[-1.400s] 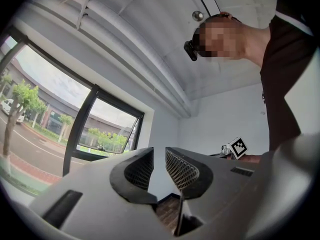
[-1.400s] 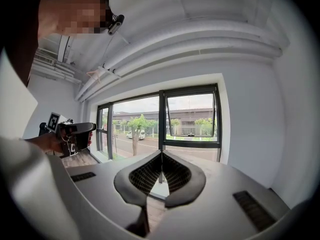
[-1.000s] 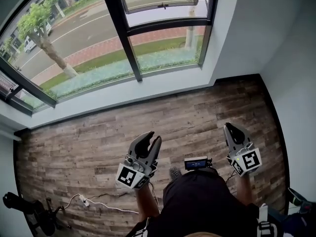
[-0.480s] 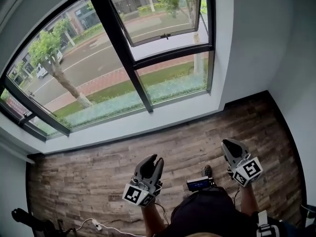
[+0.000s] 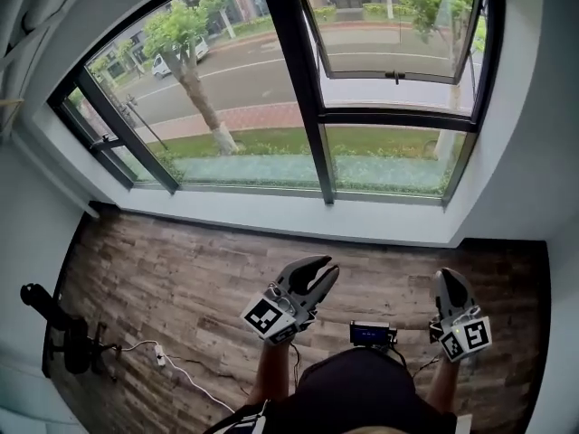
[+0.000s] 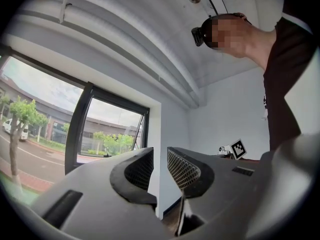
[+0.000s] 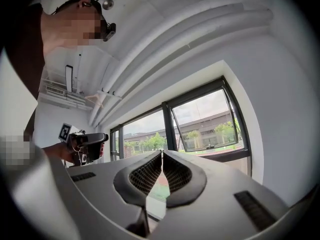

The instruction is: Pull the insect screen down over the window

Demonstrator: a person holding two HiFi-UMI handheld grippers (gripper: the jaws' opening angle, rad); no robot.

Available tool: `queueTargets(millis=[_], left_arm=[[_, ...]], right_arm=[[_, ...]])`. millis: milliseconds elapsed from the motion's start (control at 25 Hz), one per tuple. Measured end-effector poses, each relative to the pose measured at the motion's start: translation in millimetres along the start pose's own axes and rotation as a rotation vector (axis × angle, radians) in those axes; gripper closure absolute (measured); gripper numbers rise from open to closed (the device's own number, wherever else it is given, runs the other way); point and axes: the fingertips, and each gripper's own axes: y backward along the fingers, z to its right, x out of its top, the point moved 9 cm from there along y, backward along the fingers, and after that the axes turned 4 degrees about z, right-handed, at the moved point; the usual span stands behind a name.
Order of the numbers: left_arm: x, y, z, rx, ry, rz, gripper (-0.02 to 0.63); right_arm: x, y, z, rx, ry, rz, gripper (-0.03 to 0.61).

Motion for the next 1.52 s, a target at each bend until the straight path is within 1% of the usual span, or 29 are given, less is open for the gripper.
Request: queueTargets(millis=[80, 240, 320, 440, 600, 720, 840, 920, 960, 1080, 1120, 1200, 1320, 1440, 1520], left_arm=[[-7.6, -25.0, 1.3, 0.004, 0.015, 0.004, 0.523], [-19.5, -59.6, 8.4, -0.007, 0.024, -0.017, 0.522], [-26.7, -69.9, 12.1, -0.005, 0.041, -0.028, 0.522], [-35.7, -87.0, 3.7, 0.003, 0.057, -0.029, 0.522], [-39.5, -118.2, -10.5, -0.024, 0.055, -0.027, 0.522], [-47.4, -137.2, -25.4, -0.056, 0.076, -0.029, 0.522], [-52.6, -162.3, -50.8, -0.070, 0.126, -0.029, 0.522], [-59.6, -180.5, -73.3, -0.089, 0.150, -0.028, 0.523], [-61.2, -190.0, -85.3, -0.100, 0.155, -0.012, 0.523], [-56.5, -212.8, -124.4, -0.104, 0.154, 0.048, 0.517], [-52.8, -218.0, -137.2, -0.101, 0.156, 0.058, 0.503], [-51.3, -225.1, -161.1, -0.107, 0.160, 0.051, 0.497], [-48.7, -236.0, -189.0, -0.130, 0.159, 0.082, 0.477], [-53.8, -241.8, -220.7, -0.138, 0.150, 0.075, 0.472], [-60.2, -245.6, -246.8, -0.133, 0.133, 0.065, 0.472]], right_arm=[[4.2, -3.5, 23.1, 0.017, 0.009, -0.012, 0.569], [12.3, -7.4, 58.6, 0.044, 0.027, -0.031, 0.569], [10.3, -9.8, 71.6, 0.061, 0.029, -0.044, 0.569], [8.5, -17.5, 83.9, 0.078, 0.044, -0.044, 0.569], [5.9, -30.6, 101.2, 0.066, 0.048, -0.046, 0.569], [1.6, -40.2, 110.1, 0.034, 0.055, -0.061, 0.569], [-0.8, -56.8, 121.6, -0.007, 0.077, -0.078, 0.563], [-0.8, -70.7, 130.8, -0.038, 0.094, -0.090, 0.537], [-0.5, -78.8, 135.4, -0.053, 0.100, -0.096, 0.525], [5.2, -112.8, 146.8, -0.078, 0.126, -0.111, 0.514], [9.6, -126.1, 149.2, -0.080, 0.143, -0.114, 0.514], [20.8, -151.5, 151.8, -0.085, 0.180, -0.114, 0.514], [31.9, -183.8, 153.8, -0.090, 0.216, -0.114, 0.514], [27.5, -219.4, 158.3, -0.103, 0.224, -0.145, 0.514], [24.4, -247.3, 162.5, -0.095, 0.242, -0.168, 0.514]])
